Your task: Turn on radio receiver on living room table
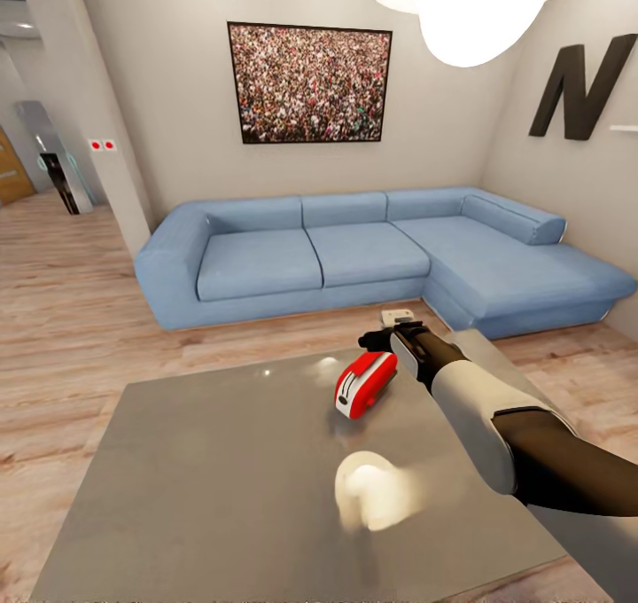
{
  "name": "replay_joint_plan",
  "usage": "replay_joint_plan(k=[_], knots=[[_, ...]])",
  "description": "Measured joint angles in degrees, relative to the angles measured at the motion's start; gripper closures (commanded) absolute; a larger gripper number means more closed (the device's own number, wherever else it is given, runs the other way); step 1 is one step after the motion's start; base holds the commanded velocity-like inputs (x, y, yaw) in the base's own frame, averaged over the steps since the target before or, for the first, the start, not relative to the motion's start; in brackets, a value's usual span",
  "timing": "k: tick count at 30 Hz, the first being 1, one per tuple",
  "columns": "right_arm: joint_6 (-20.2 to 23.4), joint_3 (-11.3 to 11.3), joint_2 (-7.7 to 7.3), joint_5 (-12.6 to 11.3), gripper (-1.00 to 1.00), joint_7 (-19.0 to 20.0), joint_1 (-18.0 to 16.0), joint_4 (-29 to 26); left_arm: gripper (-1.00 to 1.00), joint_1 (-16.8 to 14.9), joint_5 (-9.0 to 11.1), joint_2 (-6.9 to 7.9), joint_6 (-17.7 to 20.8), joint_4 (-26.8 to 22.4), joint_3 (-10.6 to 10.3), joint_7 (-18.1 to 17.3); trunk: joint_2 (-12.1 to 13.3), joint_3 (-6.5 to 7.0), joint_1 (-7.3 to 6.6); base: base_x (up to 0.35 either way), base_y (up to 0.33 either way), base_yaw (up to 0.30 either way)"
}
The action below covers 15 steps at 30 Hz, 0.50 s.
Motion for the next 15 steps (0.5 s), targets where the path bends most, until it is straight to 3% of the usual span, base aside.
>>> replay_joint_plan(k=[15], knots=[[0.0,0.1,-0.23,0.3,-1.00,-0.1,0.0,0.0,-1.00,0.0,0.0,0.11,0.0,0.0,0.0,0.0,0.0,-1.39,0.00,0.000,0.000,0.000]])
